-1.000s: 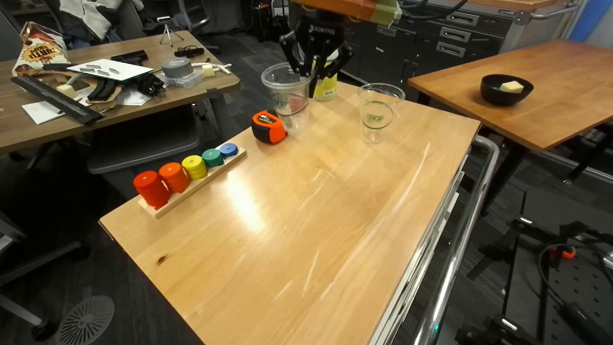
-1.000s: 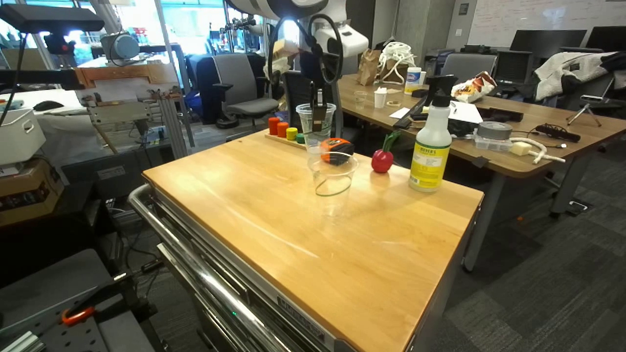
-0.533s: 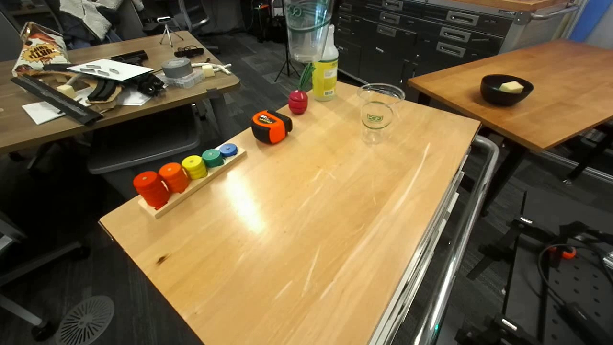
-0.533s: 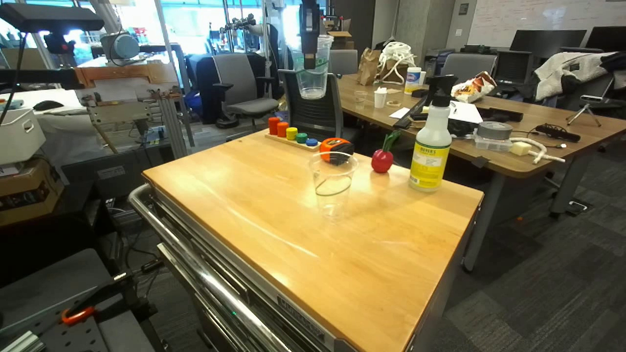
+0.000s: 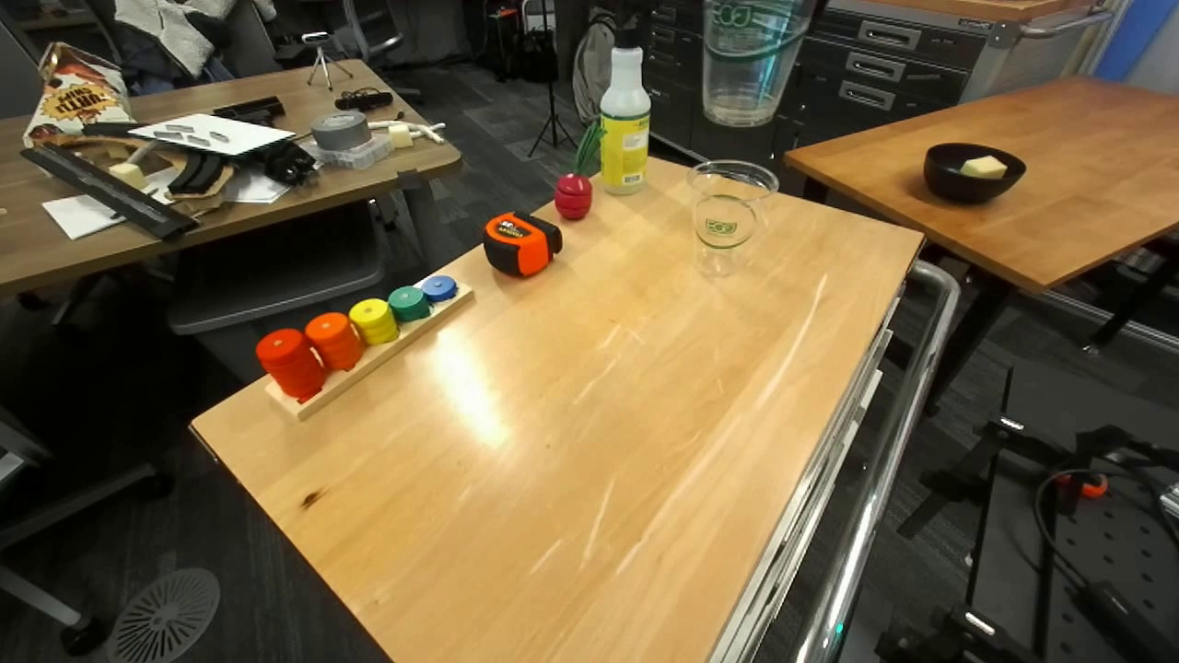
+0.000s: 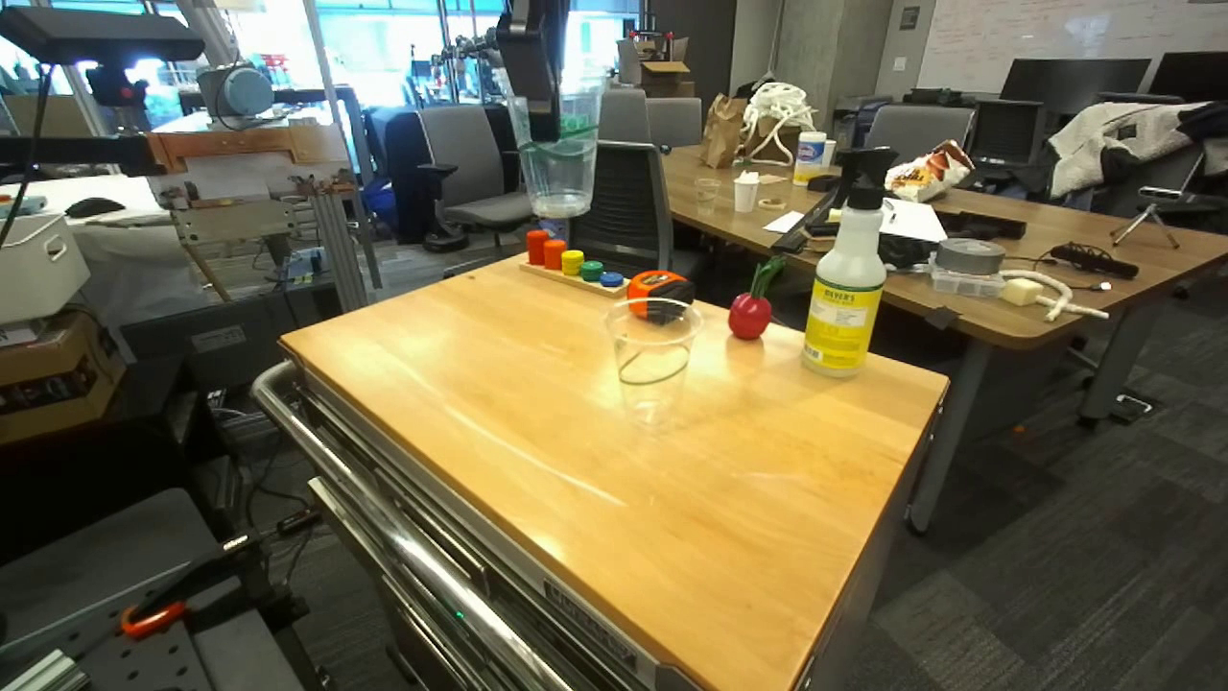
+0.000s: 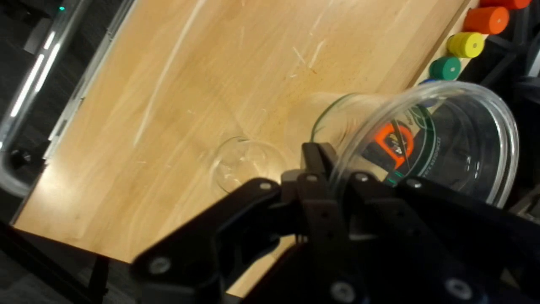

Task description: Stack the cups together

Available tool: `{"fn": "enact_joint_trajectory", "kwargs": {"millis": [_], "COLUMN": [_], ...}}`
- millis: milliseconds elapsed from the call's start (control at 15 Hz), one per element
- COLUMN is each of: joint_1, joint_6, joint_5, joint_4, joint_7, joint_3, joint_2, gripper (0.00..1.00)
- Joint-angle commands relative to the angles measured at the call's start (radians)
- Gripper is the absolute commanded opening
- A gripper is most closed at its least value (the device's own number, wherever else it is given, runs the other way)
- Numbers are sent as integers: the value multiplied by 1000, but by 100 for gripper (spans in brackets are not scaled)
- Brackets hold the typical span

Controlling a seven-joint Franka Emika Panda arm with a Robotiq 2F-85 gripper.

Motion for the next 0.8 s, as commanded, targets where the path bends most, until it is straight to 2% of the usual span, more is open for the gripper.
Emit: {"fn": "enact_joint_trajectory", "kwargs": {"millis": [0,133,467,733], "joint_1": [-57,-72,-65,-70], "joint_6": [-5,31,166,257], "joint_5": [-64,-93,-55,-70], "joint_4": [-87,-109,-118,-107], "joint_7": [46,32,4,17], "joint_3": [10,10,-1,1], "joint_2": [-46,-27,21,57], "gripper": [2,2,2,2]}}
